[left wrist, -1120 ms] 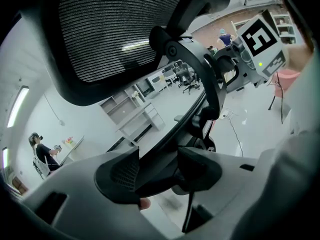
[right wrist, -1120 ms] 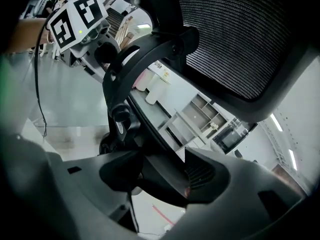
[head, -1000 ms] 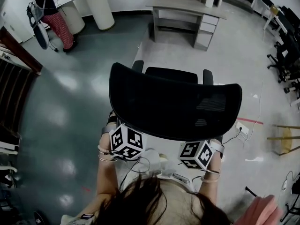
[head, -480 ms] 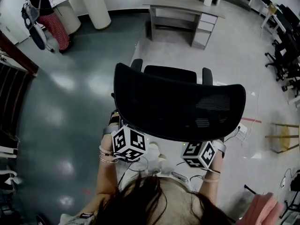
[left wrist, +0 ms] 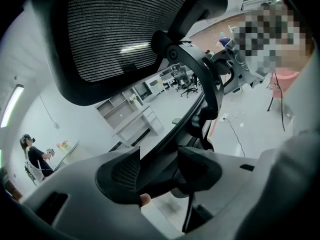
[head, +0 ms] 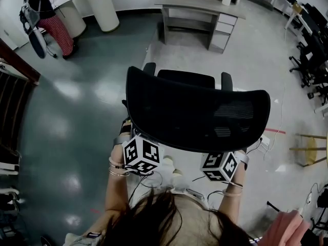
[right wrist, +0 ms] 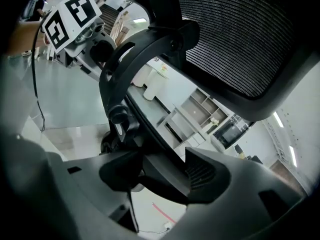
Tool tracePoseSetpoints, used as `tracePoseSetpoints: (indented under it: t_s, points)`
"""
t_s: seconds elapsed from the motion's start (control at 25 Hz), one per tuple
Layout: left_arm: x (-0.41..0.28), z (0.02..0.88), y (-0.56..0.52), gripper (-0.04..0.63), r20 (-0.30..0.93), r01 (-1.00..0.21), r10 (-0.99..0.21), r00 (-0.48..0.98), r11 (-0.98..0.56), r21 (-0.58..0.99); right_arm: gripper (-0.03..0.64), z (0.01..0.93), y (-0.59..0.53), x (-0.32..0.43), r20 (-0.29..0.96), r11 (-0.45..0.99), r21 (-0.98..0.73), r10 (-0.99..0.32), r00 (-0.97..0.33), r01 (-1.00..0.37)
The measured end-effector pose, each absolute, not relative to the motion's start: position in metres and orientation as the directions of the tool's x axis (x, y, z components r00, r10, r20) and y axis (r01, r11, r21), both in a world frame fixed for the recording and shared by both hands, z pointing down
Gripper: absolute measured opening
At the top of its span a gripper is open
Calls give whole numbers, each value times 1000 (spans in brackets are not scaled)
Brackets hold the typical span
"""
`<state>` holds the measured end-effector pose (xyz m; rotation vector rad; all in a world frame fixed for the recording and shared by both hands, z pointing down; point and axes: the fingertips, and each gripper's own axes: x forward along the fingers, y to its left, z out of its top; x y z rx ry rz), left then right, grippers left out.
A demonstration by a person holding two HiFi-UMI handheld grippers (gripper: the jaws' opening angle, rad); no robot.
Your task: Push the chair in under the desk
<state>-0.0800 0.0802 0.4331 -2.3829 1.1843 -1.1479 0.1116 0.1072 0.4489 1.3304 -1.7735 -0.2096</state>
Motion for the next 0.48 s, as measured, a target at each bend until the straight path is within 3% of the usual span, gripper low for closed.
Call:
tracePoseSetpoints:
  t_s: [0.48]
  points:
    - [-78,433,50,229,555,-560,-749,361,-650,-514,249,448,76,114,533,405,596,-846,-37,-693]
